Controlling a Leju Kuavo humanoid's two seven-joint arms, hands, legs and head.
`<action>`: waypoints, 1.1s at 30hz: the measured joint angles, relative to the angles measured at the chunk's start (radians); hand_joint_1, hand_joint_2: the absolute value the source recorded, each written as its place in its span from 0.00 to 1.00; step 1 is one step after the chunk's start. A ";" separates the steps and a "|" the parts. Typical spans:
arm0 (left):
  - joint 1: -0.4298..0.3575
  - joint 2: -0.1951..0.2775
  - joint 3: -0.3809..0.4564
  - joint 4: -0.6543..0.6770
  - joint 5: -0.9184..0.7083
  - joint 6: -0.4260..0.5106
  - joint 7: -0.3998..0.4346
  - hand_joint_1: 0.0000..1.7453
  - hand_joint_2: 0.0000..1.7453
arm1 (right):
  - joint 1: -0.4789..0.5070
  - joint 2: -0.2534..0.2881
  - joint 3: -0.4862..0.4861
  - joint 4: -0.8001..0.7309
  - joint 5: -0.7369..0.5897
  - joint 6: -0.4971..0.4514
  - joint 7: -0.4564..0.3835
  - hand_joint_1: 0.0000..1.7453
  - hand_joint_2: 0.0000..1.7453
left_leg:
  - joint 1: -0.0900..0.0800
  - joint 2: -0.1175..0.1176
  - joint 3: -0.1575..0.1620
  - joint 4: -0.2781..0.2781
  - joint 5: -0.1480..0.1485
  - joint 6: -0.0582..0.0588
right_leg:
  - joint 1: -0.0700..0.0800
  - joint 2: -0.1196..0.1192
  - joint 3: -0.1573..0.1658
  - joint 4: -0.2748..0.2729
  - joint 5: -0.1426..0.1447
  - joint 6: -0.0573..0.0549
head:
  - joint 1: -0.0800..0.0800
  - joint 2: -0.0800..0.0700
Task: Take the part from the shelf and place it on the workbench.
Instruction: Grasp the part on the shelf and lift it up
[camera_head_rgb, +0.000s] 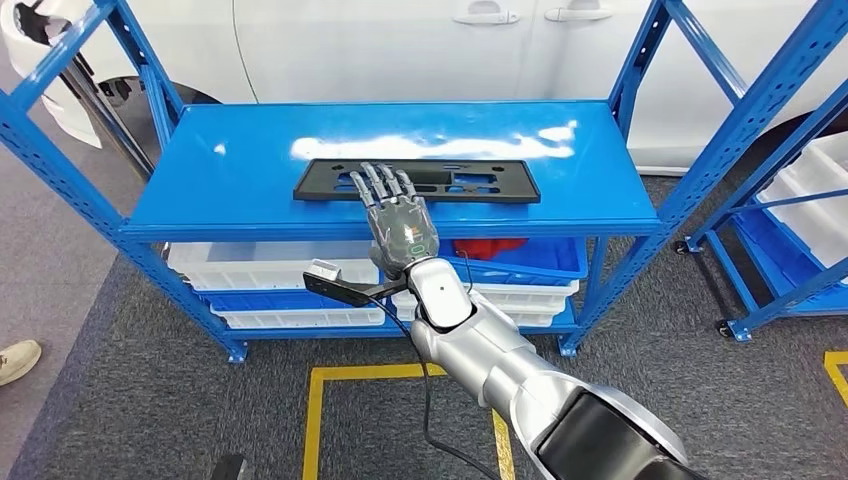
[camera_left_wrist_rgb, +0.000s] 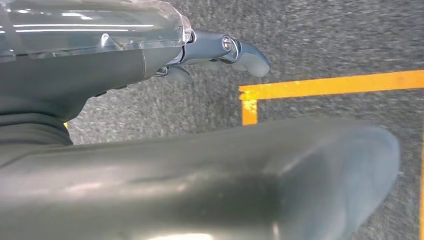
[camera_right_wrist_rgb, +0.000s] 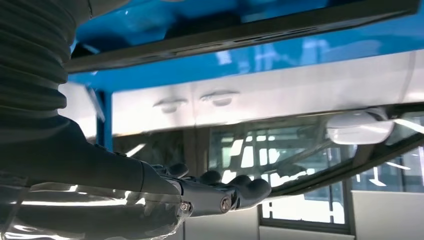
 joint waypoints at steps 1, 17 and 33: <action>0.001 0.000 0.000 0.001 -0.003 0.000 0.002 0.00 0.00 | -0.008 0.001 0.001 0.017 0.019 -0.011 0.022 0.00 1.00 | 0.000 0.000 -0.001 0.000 0.001 0.009 | 0.000 0.000 0.000 -0.001 0.000 0.006 | 0.000 0.000; 0.002 -0.004 0.000 0.004 -0.029 -0.002 0.010 0.00 0.00 | -0.040 0.000 0.001 0.144 0.120 -0.057 0.107 0.00 1.00 | -0.018 0.002 0.000 -0.005 -0.001 0.020 | 0.013 -0.001 -0.016 -0.003 0.012 -0.024 | 0.000 0.000; -0.006 -0.002 0.000 0.006 -0.031 -0.003 0.012 0.00 0.00 | -0.030 0.005 0.002 0.177 0.143 -0.032 0.094 0.00 1.00 | -0.005 0.003 -0.003 -0.009 0.007 0.022 | 0.003 0.001 0.000 0.004 -0.011 0.007 | 0.000 0.000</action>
